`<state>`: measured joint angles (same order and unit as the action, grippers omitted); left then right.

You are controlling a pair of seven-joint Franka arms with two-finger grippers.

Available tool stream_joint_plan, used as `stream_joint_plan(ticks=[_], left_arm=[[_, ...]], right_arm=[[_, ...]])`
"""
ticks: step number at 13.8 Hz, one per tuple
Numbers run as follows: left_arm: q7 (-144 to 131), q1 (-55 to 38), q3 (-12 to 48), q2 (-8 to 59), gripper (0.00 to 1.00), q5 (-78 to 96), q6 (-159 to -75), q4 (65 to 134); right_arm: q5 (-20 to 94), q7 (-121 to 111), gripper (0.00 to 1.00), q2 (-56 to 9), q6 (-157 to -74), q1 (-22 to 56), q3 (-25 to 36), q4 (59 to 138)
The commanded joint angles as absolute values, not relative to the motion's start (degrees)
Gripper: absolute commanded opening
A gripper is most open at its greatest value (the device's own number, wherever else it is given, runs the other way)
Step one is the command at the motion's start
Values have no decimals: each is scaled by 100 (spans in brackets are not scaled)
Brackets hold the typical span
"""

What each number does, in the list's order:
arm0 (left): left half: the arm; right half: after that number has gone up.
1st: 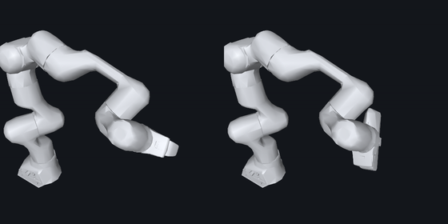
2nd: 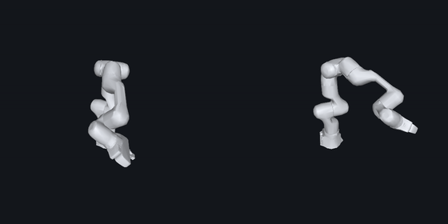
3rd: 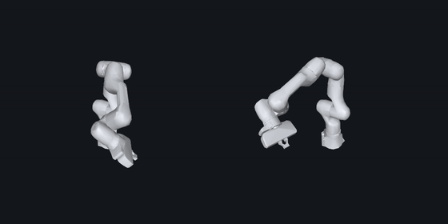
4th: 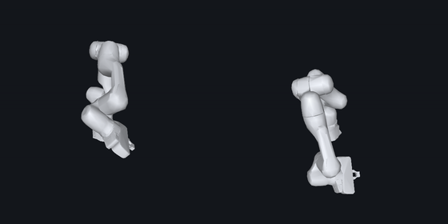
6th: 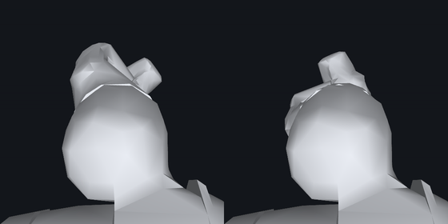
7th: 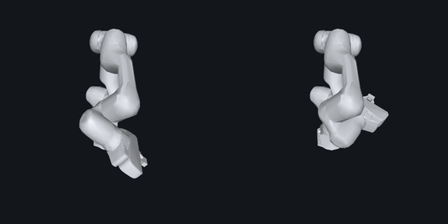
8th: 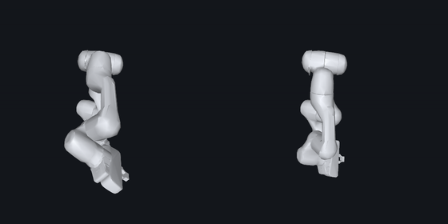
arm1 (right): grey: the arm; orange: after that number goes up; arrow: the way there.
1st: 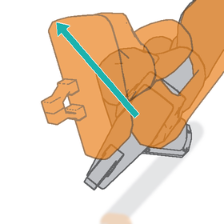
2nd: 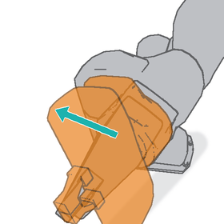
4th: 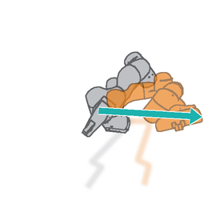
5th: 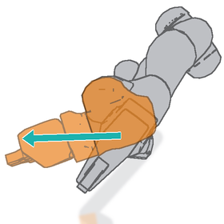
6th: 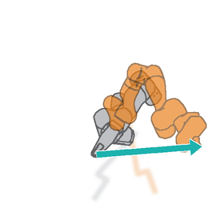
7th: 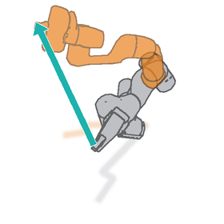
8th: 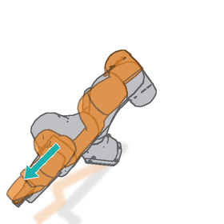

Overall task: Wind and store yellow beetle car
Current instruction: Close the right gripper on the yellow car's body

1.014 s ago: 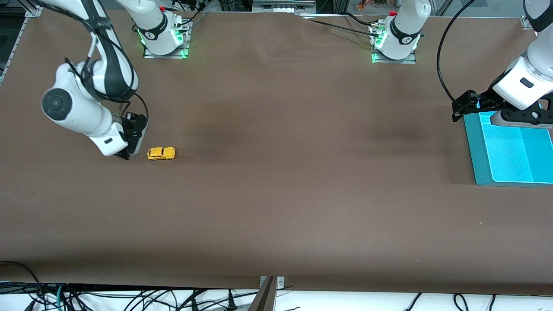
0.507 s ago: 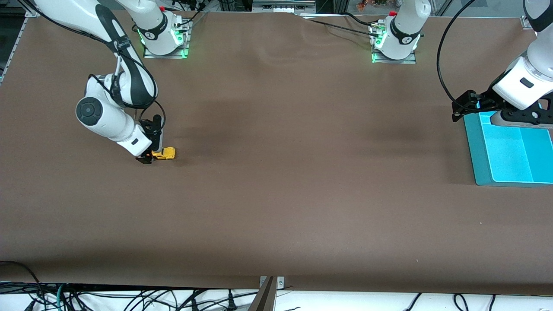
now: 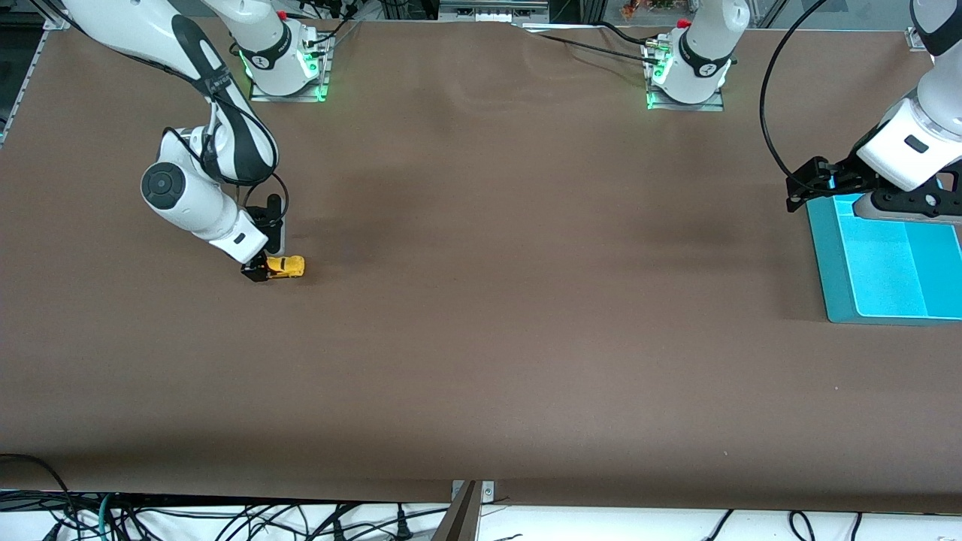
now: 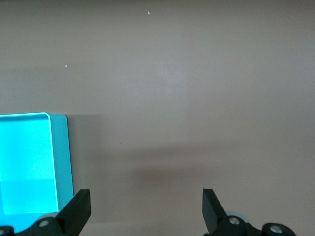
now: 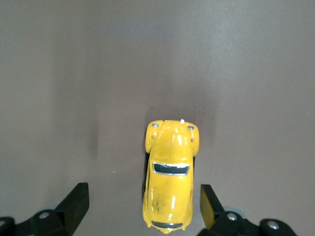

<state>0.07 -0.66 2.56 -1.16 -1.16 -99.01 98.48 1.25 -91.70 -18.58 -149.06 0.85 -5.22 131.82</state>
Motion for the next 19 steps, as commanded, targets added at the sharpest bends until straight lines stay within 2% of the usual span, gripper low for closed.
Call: stream_joint_plan(ticks=[1, 5, 8, 9, 11, 19], left_arm=[[-44, -62, 272, -79, 100, -62, -9817, 9712], [-44, -62, 272, -79, 100, -62, -9817, 9712], [-44, -62, 272, -79, 100, -62, -9817, 9712], [-44, -62, 272, -79, 100, -62, -9817, 9712], [-44, -62, 272, -79, 100, -62, -9817, 9712], [-44, -62, 272, -79, 100, -62, -9817, 9712]], right_arm=[[114, -9334, 94, -1881, -15100, -44, -580, 13254], [114, -9334, 67, -1934, -15205, -44, -580, 13245], [114, -9325, 41, -1934, -15205, -44, -580, 13245], [114, -9325, 29, -1934, -15205, -44, -580, 13245], [97, -9325, 13, -1916, -15179, -44, -580, 13228], [61, -9615, 12, -1784, -15038, -44, -756, 12999]])
